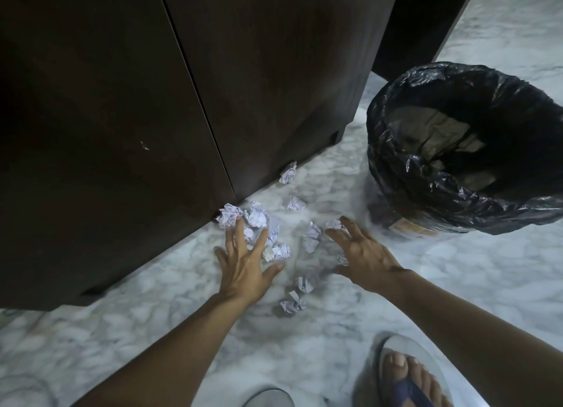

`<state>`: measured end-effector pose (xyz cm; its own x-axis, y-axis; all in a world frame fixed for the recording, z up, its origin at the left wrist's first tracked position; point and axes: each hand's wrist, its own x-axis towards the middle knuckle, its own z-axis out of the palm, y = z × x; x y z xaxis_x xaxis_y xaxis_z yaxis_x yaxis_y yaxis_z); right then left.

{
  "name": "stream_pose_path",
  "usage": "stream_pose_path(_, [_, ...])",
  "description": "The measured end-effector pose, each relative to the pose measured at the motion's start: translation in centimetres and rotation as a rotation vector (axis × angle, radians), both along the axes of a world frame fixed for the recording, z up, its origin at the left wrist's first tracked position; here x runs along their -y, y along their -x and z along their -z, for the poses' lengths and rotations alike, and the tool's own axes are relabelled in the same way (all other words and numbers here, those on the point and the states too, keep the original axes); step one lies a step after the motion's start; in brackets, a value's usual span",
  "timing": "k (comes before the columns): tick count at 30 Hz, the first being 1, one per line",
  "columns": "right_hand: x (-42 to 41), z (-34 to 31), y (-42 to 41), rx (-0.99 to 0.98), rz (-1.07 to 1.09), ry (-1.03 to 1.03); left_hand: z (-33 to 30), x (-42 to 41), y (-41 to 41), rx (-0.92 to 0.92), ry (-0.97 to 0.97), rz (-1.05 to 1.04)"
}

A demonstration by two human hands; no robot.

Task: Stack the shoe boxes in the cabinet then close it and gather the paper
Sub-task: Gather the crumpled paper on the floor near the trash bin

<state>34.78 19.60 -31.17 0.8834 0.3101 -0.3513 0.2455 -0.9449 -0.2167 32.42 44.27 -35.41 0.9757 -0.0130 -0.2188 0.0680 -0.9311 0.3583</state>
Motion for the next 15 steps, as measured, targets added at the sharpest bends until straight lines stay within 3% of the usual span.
stream_pose_path(15, [-0.6, -0.4, 1.4, -0.003, -0.003, -0.051, 0.0, 1.4, 1.0, 0.181, 0.072, 0.034])
